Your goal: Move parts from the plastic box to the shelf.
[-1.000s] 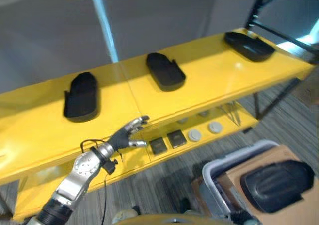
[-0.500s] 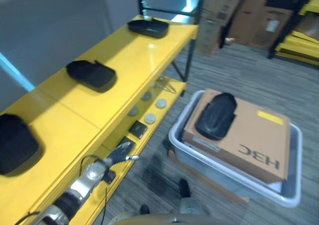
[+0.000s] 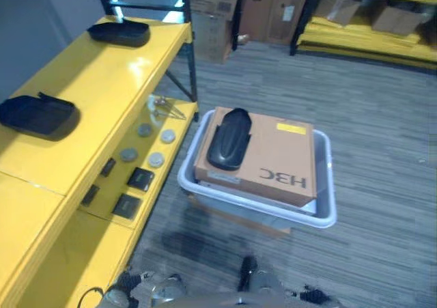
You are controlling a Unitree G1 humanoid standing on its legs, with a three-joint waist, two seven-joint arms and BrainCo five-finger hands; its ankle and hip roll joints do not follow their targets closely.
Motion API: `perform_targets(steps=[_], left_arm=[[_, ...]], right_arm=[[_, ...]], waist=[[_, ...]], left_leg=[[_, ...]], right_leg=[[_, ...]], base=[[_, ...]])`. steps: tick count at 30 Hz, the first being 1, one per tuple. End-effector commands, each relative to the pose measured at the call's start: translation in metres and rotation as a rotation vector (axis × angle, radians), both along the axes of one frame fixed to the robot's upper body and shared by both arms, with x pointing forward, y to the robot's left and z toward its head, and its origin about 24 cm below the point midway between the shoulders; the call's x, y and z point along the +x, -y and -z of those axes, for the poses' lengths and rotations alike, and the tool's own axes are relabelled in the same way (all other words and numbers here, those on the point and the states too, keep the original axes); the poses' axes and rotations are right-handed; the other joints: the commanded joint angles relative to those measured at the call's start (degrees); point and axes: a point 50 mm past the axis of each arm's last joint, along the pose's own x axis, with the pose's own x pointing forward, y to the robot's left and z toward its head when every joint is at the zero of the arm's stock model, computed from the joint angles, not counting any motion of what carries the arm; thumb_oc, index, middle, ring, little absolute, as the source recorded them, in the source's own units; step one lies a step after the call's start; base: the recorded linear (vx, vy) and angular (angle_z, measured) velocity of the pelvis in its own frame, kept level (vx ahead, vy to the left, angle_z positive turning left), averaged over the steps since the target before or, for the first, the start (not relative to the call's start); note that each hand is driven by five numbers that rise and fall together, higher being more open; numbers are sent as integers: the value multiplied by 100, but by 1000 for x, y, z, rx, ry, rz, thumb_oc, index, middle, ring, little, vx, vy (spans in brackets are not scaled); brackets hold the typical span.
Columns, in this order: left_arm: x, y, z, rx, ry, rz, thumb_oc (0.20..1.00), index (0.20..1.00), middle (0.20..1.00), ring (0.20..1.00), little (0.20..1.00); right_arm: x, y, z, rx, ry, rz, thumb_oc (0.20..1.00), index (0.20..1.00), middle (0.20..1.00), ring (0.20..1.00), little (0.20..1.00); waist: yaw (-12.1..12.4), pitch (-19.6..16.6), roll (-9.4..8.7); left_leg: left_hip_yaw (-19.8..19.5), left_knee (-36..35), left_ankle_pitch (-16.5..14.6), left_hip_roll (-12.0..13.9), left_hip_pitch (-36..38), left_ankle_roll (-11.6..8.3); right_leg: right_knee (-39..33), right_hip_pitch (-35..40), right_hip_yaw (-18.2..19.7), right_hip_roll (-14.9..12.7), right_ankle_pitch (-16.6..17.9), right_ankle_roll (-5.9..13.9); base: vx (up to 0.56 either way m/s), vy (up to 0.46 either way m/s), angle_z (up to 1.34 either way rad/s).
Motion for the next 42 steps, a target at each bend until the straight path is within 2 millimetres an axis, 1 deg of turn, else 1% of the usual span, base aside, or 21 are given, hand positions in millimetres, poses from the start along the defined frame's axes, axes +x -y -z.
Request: perform_targets(steps=[1,6,8,9,11,12,14,15,17,19,24,31,32,34,35,36,37,38,39,41,42], left_arm=[[36,-8,-15,38,175,21,1000,1000,1000,1000,1000],[43,-4,-17,33,207,-23,1000,1000,1000,1000,1000],[44,-6,-17,55,200,-34,1000,1000,1000,1000,1000],[42,-9,-17,68,191,-45,1000,1000,1000,1000,1000],[40,-12,-17,72,180,-59,1000,1000,1000,1000,1000],[36,-16,-16,80,157,-56,1000,1000,1000,1000,1000],[33,-17,-15,90,149,-39,1000,1000,1000,1000,1000],[33,-17,-15,93,147,-29,1000,1000,1000,1000,1000],[33,-17,-15,92,146,-30,1000,1000,1000,1000,1000],[35,-20,-16,95,147,-32,1000,1000,1000,1000,1000],[48,-27,-25,94,230,-58,1000,1000,1000,1000,1000],[36,-28,-25,113,243,-59,1000,1000,1000,1000,1000],[34,-28,-25,119,242,-57,1000,1000,1000,1000,1000],[25,-29,-23,124,230,-56,1000,1000,1000,1000,1000],[20,-29,-22,123,225,-54,1000,1000,1000,1000,1000],[18,-29,-22,122,222,-55,1000,1000,1000,1000,1000],[11,-29,-21,115,215,-77,1000,1000,1000,1000,1000],[9,-30,-21,113,211,-82,1000,1000,1000,1000,1000],[9,-30,-21,113,211,-82,1000,1000,1000,1000,1000],[1,-32,-19,104,182,-100,1000,1000,1000,1000,1000],[-2,-31,-18,99,171,-104,1000,1000,1000,1000,1000]], right_arm=[[-8,7,-1,-45,-19,-2,1000,1000,1000,1000,1000],[-13,17,-3,-65,-22,3,1000,1000,1000,1000,1000],[-6,22,-6,-71,-1,5,1000,1000,1000,1000,1000],[1,26,-8,-77,16,9,1000,1000,1000,1000,1000],[6,29,-11,-83,29,17,1000,1000,1000,1000,1000],[13,36,-15,-89,52,42,1000,1000,1000,1000,1000],[16,39,-16,-92,73,62,1000,1000,1000,1000,1000],[20,42,-18,-98,95,76,1000,1000,1000,1000,1000],[23,46,-21,-104,120,90,1000,1000,1000,1000,1000],[25,45,-22,-100,143,110,1000,1000,1000,1000,1000],[38,40,-26,-48,272,198,1000,1000,1000,1000,1000],[78,21,-41,-9,480,266,1000,1000,1000,1000,1000],[88,19,-48,-6,538,285,1000,1000,1000,1000,1000],[118,22,-80,-45,753,339,1000,1000,1000,1000,1000],[133,28,-104,-108,909,370,1000,1000,1000,1000,1000],[139,31,-117,-141,987,396,1000,1000,1000,1000,1000],[151,38,-153,-210,1158,449,1000,1000,1000,1000,1000],[154,41,-168,-252,1234,454,1000,1000,1000,1000,1000],[154,41,-168,-252,1233,454,1000,1000,1000,1000,1000],[158,52,-222,-347,1475,510,1000,1000,1000,1000,1000],[157,55,-237,-373,1536,523,1000,1000,1000,1000,1000]], waist=[[-89,52,-118],[-132,91,-178],[-84,173,-179],[-24,254,-188],[-6,300,-210],[44,361,-168],[65,388,-132],[55,384,-50],[55,414,57],[35,410,59],[76,500,121],[168,512,112],[172,524,91],[156,495,28],[134,466,-1],[130,452,-12],[94,416,-34],[84,384,-41],[84,377,-41],[38,306,-74],[28,281,-80]], left_leg=[[-102,294,33,-395,-462,218],[-166,1080,-24,27,-677,10],[-436,1828,327,254,-1002,-137],[-751,2443,526,282,-1275,-177],[-925,2731,716,233,-1523,-105],[-1146,2560,788,137,-1607,-105],[-1134,2010,876,134,-1482,-128],[-1077,1337,1116,183,-1461,-198],[-1062,710,1449,235,-1498,-296],[-922,463,1228,240,-1369,-237],[-1095,266,815,21,-1122,-124],[-1158,36,786,-170,-1004,-4],[-1139,3,773,-181,-958,11],[-1085,-56,784,-177,-936,33],[-1064,-92,790,-174,-932,49],[-1051,-110,792,-171,-928,56],[-1004,-154,792,-174,-900,66],[-990,-188,807,-179,-907,70],[-990,-190,809,-178,-911,70],[-922,-247,795,-187,-856,78],[-902,-264,794,-181,-838,71]], right_leg=[[-1286,743,148,-184,578,564],[-1274,749,71,-31,460,331],[-1208,723,78,94,382,177],[-1135,706,154,156,336,75],[-1084,620,175,166,376,-35],[-1025,614,279,229,314,-49],[-1035,649,298,245,278,-7],[-1049,668,281,265,246,38],[-990,742,317,244,154,85],[-870,783,267,134,75,127],[-295,513,152,-220,-53,262],[-398,497,170,-265,93,345],[-422,525,169,-262,101,354],[-515,548,173,-234,150,369],[-556,548,194,-205,160,374],[-574,552,196,-197,165,380],[-639,586,213,-174,173,392],[-690,585,208,-165,199,397],[-694,581,208,-164,202,396],[-821,647,201,-161,237,428],[-859,671,197,-161,245,435]], base=[[91,-204,-12],[59,-216,-7],[12,-228,7],[18,-186,6],[-25,-78,-16],[12,21,-38],[95,111,-26],[117,205,-13],[147,226,-4],[104,153,3],[53,126,-12],[18,37,4],[0,0,0],[5,-11,2],[3,-15,3],[12,4,-3],[8,13,-4],[0,0,0],[0,0,0],[24,29,-5],[29,40,-11]])
